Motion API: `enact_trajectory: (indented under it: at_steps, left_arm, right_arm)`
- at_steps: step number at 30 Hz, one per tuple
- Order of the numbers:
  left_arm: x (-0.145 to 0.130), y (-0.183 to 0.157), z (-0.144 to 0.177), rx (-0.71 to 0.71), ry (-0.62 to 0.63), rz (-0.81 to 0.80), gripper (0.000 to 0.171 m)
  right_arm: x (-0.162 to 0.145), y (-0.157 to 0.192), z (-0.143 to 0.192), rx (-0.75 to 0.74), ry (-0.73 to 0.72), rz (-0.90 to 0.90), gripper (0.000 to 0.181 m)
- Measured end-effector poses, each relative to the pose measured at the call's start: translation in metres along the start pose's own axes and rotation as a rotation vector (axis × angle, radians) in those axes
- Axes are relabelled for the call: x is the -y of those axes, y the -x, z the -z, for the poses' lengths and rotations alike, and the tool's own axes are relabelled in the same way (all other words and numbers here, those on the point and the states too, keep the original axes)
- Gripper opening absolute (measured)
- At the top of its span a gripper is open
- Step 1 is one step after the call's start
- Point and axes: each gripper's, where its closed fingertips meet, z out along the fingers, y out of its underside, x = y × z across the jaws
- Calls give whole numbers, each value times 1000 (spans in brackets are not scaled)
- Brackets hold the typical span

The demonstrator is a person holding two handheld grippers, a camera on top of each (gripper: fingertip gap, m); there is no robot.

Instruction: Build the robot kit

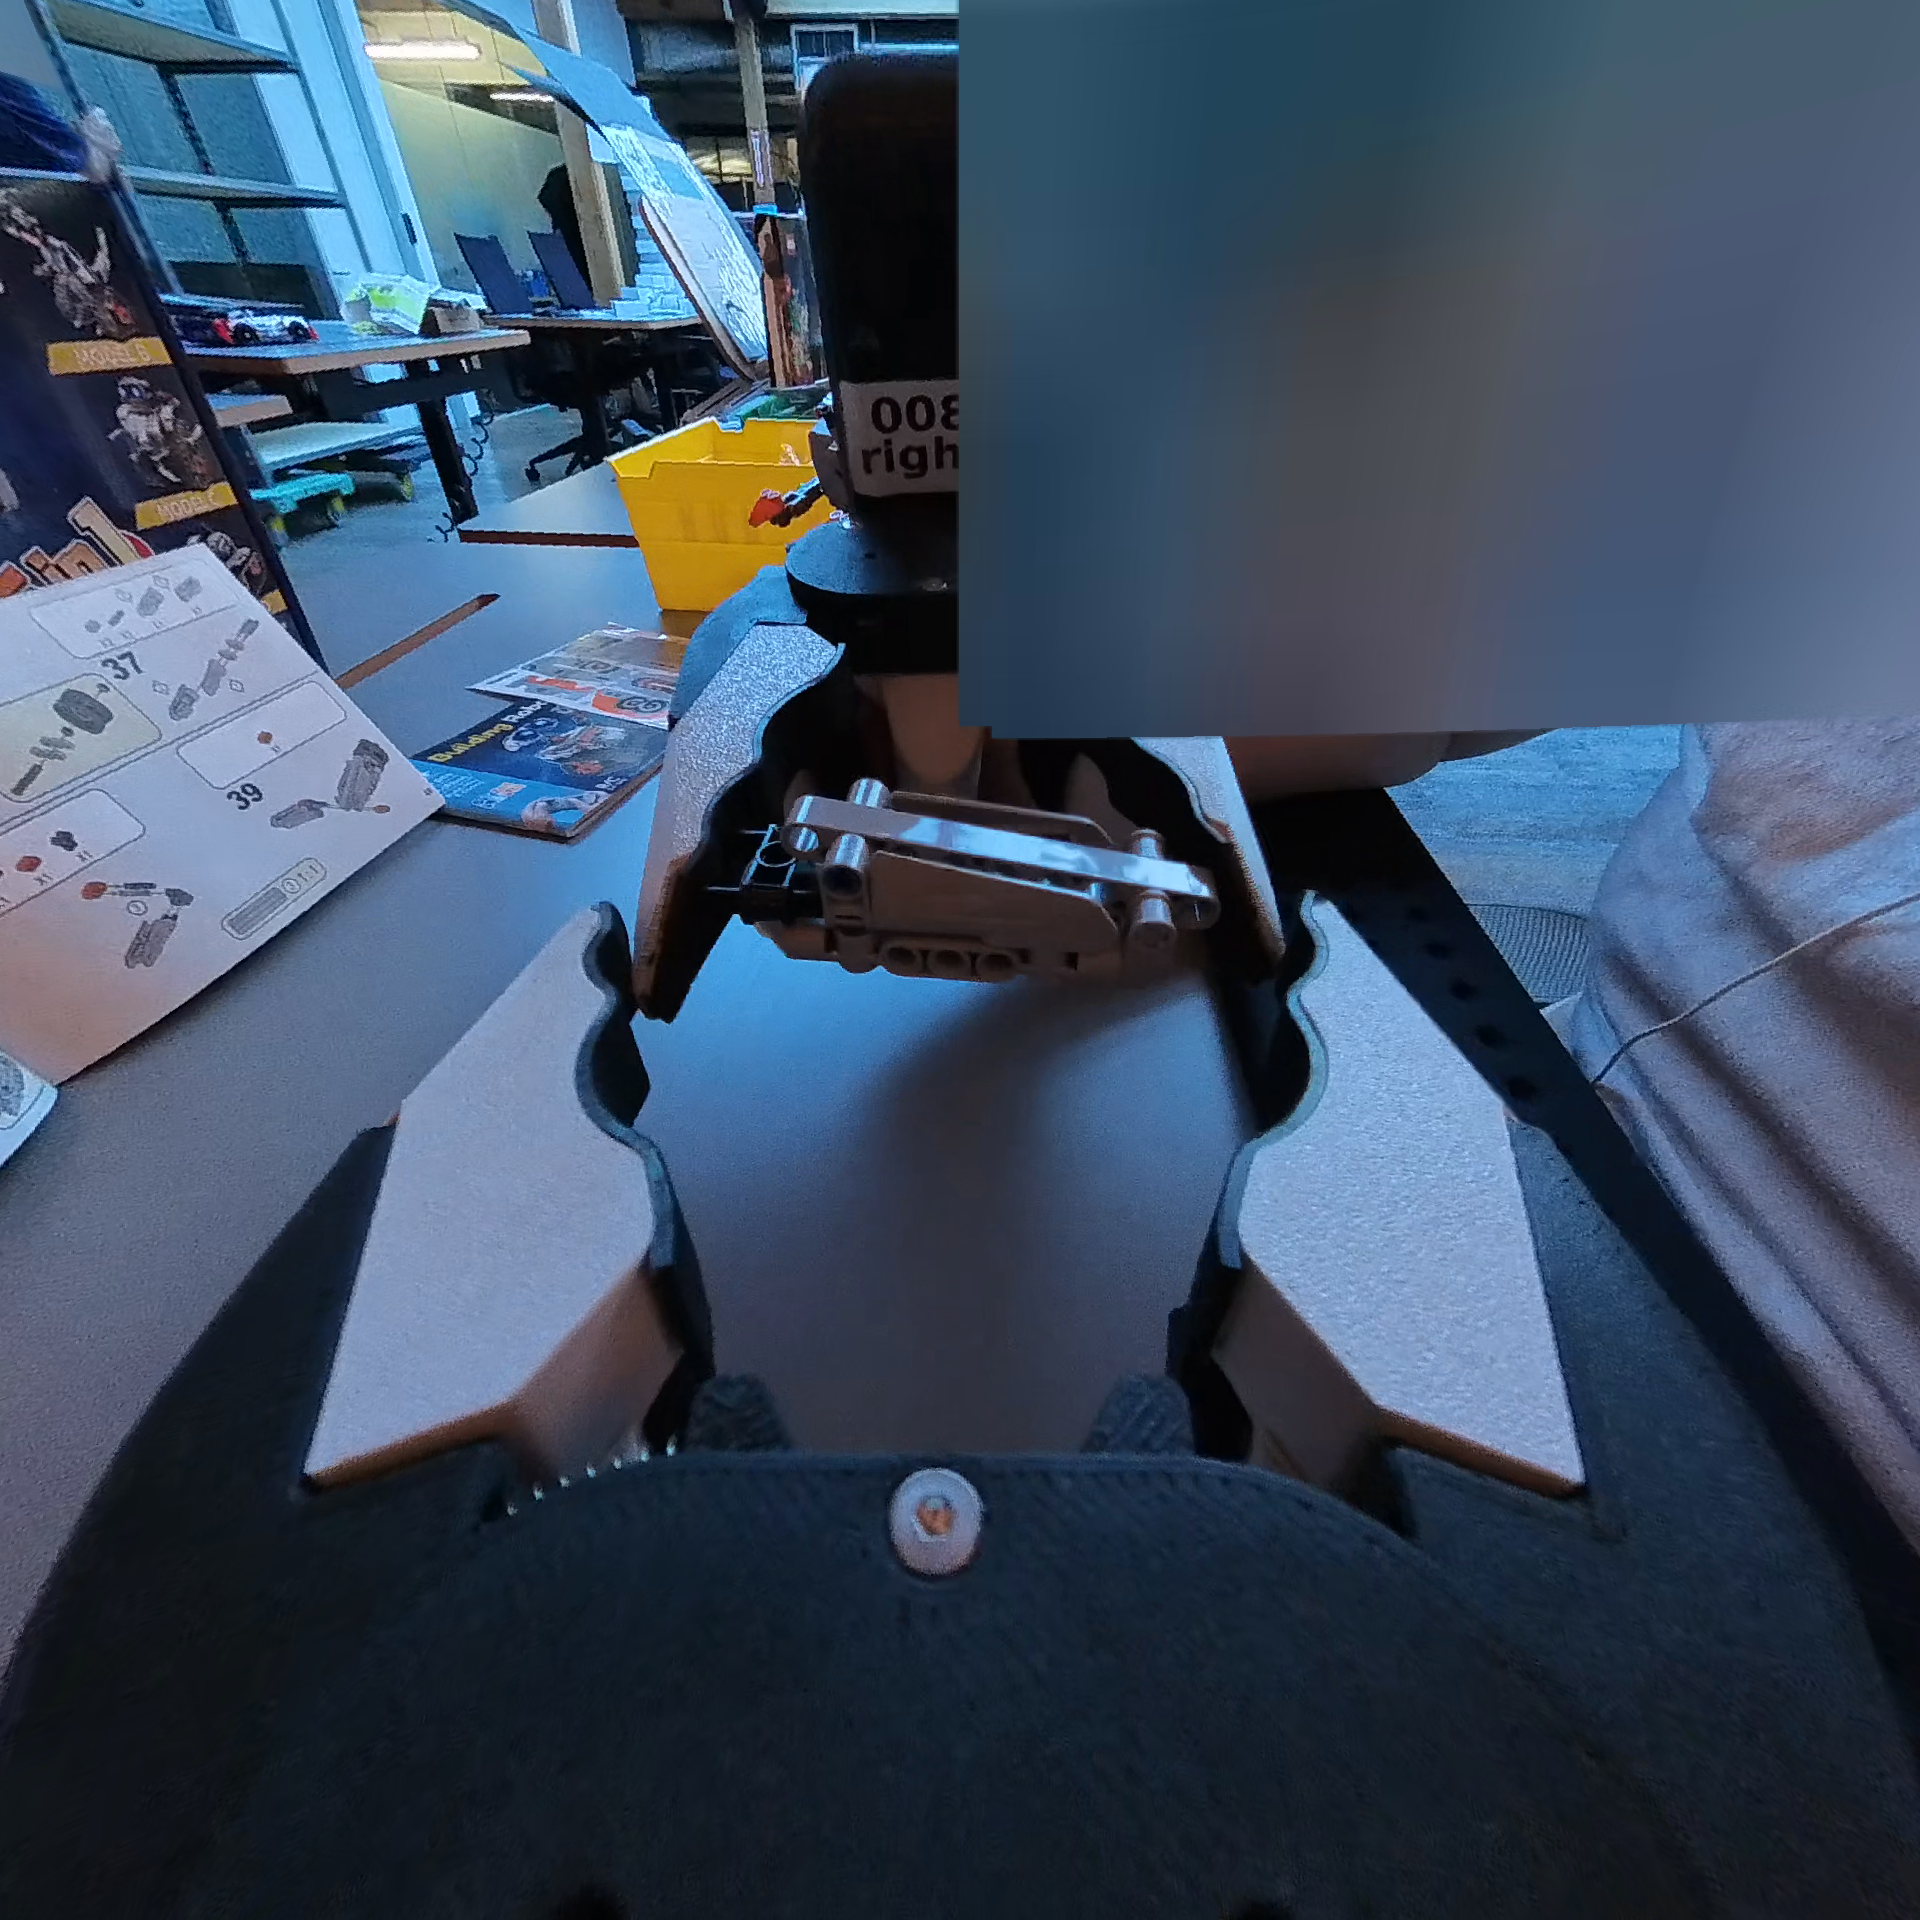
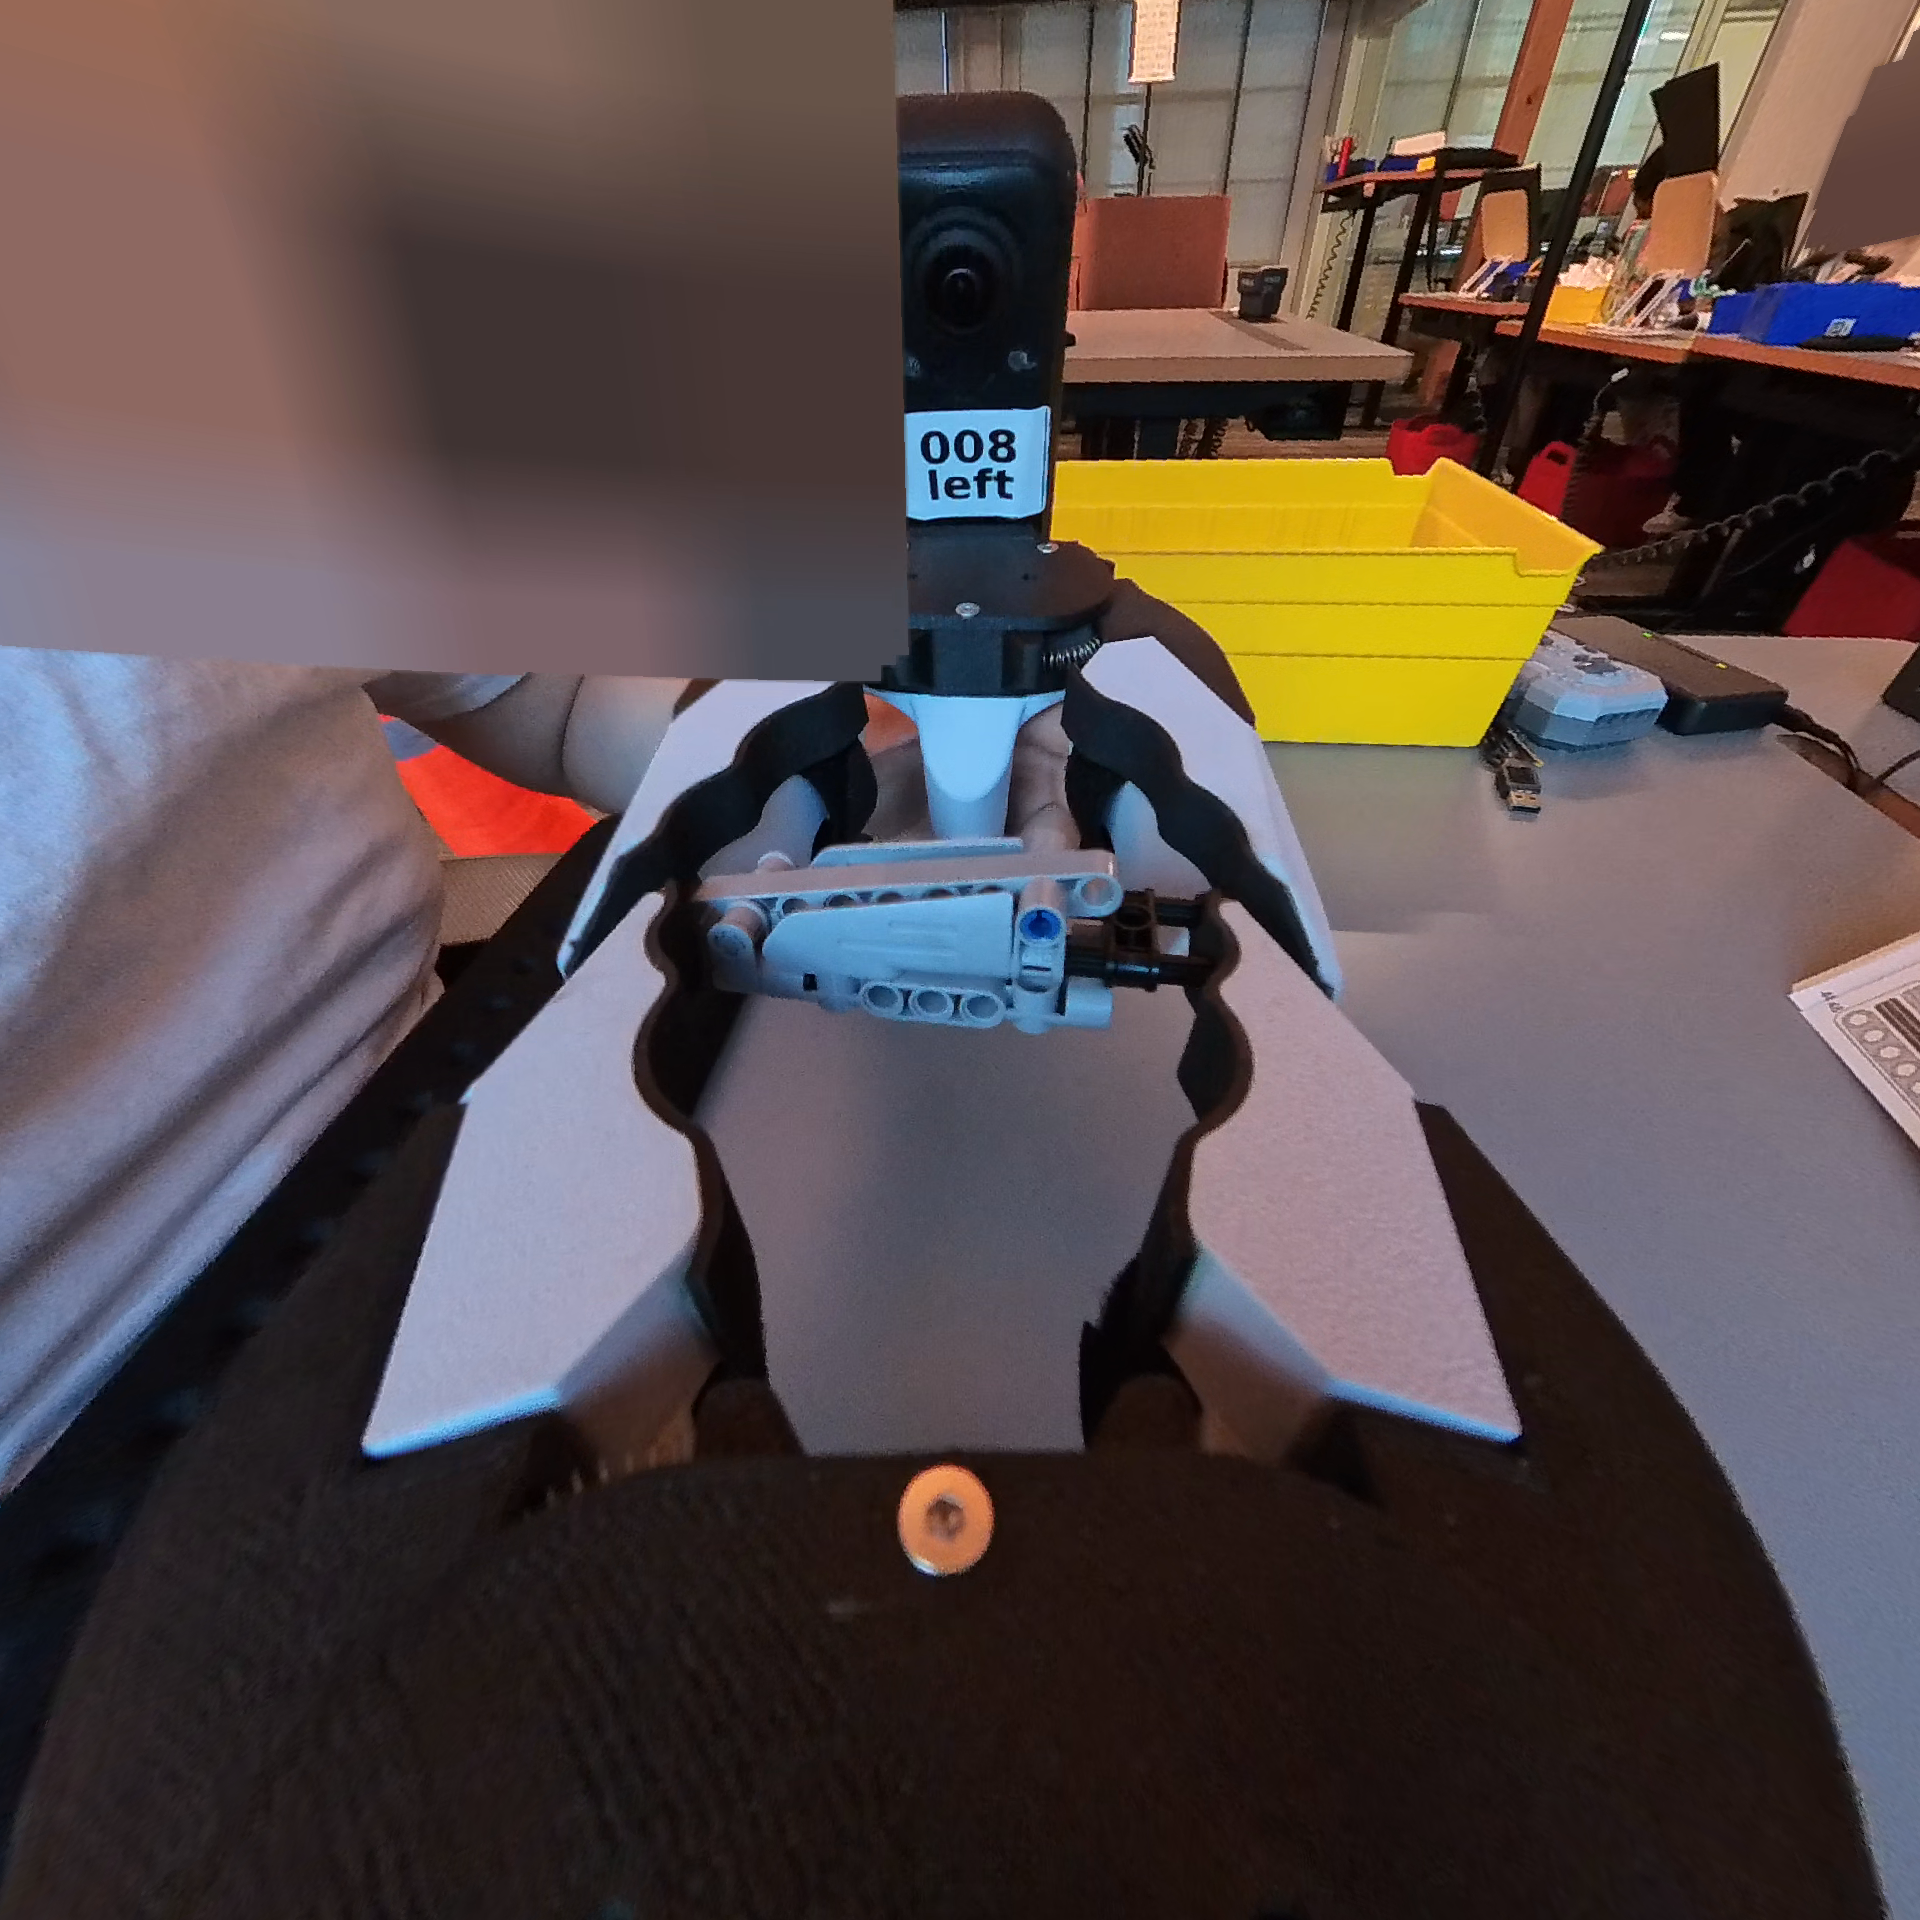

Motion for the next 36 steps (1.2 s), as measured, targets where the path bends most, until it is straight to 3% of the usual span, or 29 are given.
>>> enact_trajectory:
  at_steps: [25,33,36]
  left_arm:
    - [-3,1,-1,0,12,12,118]
    - [2,4,2,-3,-15,64,118]
    - [7,10,3,-6,-52,172,118]
  right_arm:
    - [-1,-2,0,2,4,-11,92]
    - [3,-5,-1,10,-34,-74,93]
    - [6,-12,-1,25,-84,-196,93]
